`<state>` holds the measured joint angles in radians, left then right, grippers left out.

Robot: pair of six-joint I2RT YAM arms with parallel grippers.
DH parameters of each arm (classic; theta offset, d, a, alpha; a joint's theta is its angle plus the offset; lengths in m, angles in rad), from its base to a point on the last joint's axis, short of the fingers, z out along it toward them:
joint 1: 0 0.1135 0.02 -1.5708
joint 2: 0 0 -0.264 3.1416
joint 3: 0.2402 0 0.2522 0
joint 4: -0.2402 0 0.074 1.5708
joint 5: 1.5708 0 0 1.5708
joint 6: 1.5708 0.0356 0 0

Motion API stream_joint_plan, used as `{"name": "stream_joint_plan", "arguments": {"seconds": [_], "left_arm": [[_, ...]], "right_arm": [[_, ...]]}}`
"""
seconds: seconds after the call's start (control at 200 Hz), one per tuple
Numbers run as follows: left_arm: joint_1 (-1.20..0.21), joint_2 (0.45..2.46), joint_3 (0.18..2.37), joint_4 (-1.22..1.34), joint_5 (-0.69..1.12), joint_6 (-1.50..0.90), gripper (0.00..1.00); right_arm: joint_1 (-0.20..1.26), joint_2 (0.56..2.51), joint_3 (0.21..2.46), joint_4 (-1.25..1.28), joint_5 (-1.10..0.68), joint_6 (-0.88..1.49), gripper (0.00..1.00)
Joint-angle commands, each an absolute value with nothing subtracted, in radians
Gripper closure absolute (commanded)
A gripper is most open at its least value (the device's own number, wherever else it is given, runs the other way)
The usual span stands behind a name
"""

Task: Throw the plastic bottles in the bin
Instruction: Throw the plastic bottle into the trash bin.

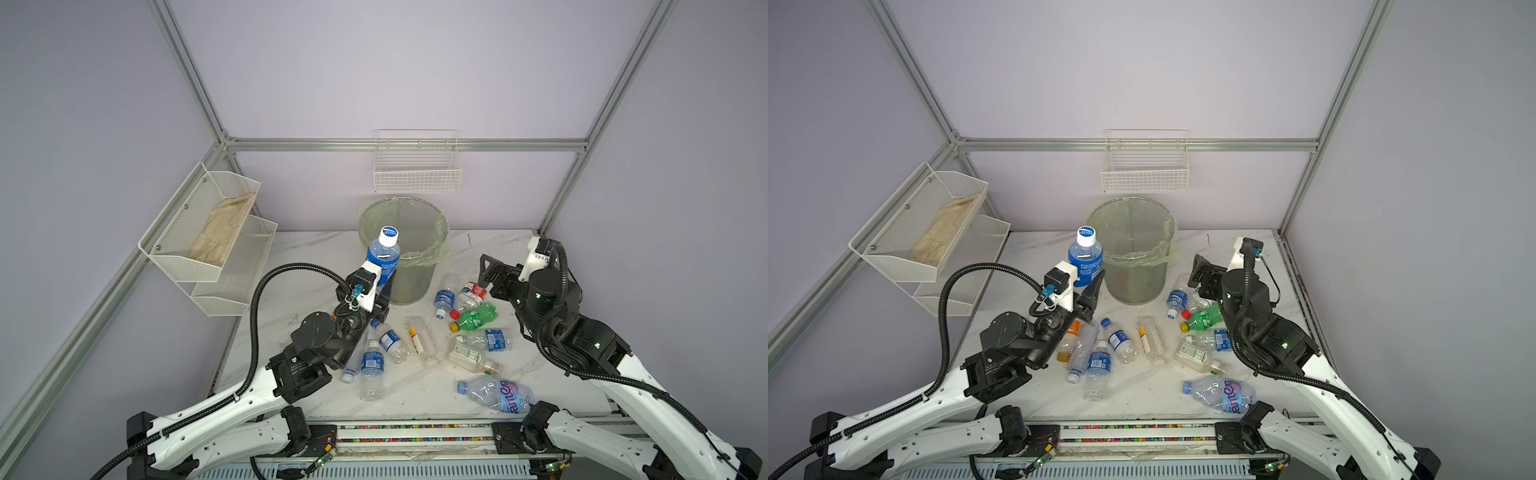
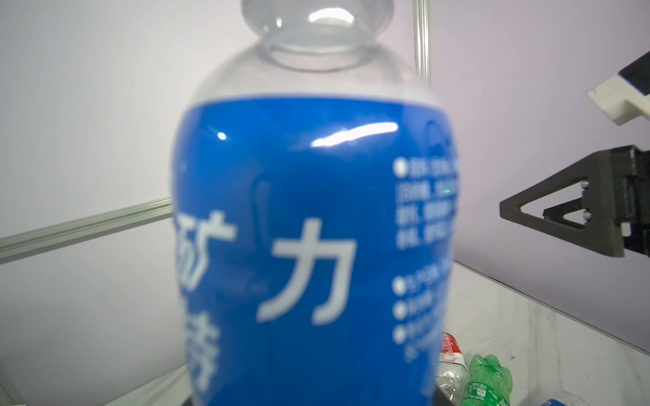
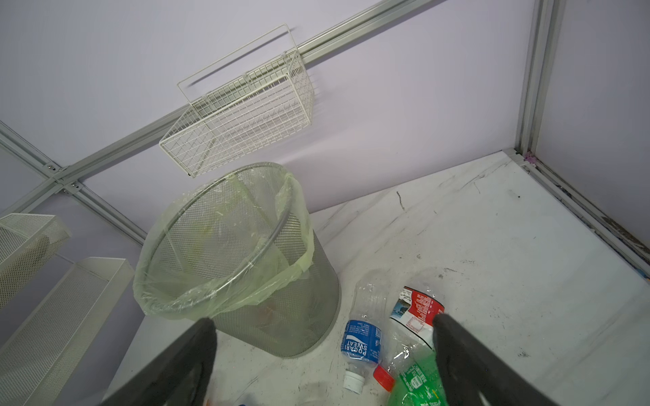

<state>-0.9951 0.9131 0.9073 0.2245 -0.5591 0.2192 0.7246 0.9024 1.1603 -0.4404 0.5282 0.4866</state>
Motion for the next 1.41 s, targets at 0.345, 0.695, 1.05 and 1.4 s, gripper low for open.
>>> {"name": "stream_joint_plan", "arguments": {"seconds": [0.345,0.695,1.05,1.4], "left_arm": [[-0.778,1.119,1.170,0.245,-0.311,0.043,0.61],[-0.586,1.474,1.552,-0.019,-0.144,-0.069,0.40],[-0.584,1.457,1.695,-0.194,-0.109,-0.110,0.00],[-0.597,1.256,1.580,-0.173,-0.060,-0.123,0.00]], "right_arm": [[0.718,0.923,1.191,-0.439,0.549,0.468,0.03],[0.715,0.897,1.185,-0.440,0.531,0.474,0.03],[0.714,0.873,1.172,-0.440,0.516,0.477,0.03],[0.713,0.900,1.170,-0.430,0.499,0.482,0.03]]}}
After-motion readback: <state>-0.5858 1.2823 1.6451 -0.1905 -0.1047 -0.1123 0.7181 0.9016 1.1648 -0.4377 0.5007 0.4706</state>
